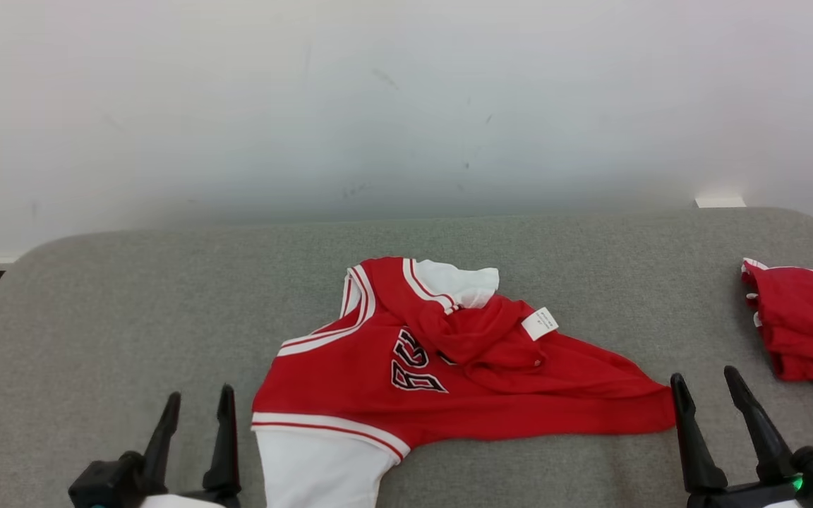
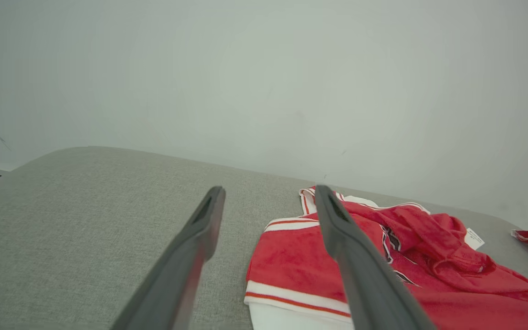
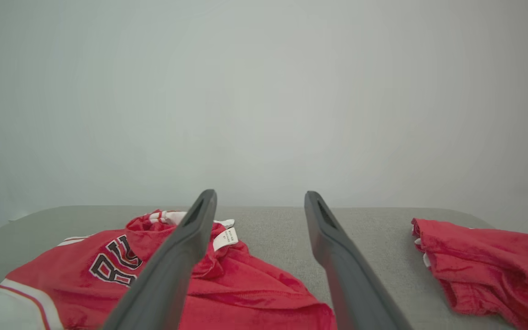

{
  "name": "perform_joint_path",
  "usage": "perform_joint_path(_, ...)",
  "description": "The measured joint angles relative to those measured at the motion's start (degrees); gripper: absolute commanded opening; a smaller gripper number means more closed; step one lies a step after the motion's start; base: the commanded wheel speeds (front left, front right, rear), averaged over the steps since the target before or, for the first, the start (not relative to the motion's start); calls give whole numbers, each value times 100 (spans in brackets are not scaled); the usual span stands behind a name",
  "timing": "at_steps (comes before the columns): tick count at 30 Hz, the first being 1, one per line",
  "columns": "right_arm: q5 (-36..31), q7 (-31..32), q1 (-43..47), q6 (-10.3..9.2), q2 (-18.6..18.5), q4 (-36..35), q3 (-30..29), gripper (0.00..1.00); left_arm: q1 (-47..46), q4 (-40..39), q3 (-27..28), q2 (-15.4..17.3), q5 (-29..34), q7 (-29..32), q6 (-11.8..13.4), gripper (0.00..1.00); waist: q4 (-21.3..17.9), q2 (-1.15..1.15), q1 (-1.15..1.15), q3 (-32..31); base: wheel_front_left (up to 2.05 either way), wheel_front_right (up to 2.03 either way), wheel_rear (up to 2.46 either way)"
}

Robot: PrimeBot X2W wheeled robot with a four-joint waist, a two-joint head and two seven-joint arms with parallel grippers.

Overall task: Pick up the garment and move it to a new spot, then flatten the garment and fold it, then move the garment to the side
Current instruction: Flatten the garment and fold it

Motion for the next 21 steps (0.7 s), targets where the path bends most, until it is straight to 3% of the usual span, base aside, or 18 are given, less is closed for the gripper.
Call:
perform_joint_path(5, -119, -1, 121, 0, 131, -107, -46, 100, 145, 15, 1, -2, -32, 0, 42, 100, -77, 0, 0, -9, 0, 0, 0)
perform_joint_path(14, -210, -1, 120, 0, 12, -109, -198, 100, 121, -26, -107, -4, -48, 0, 75, 100, -67, 0, 0, 12, 0, 0, 0)
perform_joint_path(21, 53, 43, 23, 0, -202, 803, -169, 100, 123, 287, -447, -9, -24, 0, -1, 100, 37, 0, 0, 63, 0, 0, 0)
